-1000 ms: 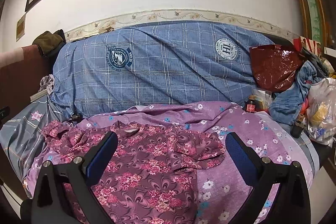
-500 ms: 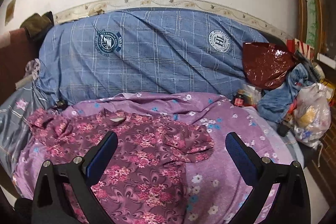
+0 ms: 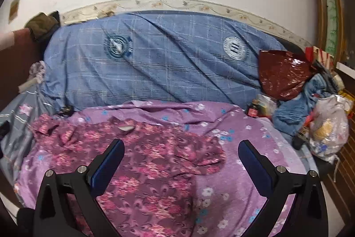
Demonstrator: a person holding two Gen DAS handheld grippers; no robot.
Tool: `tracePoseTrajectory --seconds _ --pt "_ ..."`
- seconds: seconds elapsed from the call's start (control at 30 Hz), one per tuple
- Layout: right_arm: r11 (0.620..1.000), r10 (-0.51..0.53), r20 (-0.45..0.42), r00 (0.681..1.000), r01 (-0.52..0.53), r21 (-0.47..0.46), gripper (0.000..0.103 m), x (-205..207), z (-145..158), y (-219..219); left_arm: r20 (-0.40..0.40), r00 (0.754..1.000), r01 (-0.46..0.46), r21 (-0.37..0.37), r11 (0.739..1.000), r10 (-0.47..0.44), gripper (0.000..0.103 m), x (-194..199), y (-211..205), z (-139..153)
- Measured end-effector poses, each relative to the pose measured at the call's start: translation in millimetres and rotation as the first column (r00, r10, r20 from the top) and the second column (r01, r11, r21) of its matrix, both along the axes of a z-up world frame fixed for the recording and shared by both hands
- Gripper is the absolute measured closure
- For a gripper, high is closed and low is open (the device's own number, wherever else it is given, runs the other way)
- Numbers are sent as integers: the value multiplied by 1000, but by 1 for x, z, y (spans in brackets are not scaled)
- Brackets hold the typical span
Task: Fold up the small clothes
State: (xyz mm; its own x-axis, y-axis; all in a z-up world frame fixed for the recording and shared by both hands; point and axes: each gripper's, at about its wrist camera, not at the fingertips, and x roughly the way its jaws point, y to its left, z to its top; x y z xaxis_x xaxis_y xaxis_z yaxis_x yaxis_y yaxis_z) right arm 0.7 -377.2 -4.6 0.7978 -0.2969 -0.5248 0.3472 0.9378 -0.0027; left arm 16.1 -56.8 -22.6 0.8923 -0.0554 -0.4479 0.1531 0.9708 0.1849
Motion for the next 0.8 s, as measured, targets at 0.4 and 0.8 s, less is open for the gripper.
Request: tracePoseTrajectory --seconds 0.4,0.8 --pt "992 123 42 992 -122 -14 0 6 20 46 11 999 -46 1 999 46 5 -3 1 5" --pt "984 176 56 983 -176 -6 0 10 24 65 19 998 -55 3 998 55 5 -7 7 7"
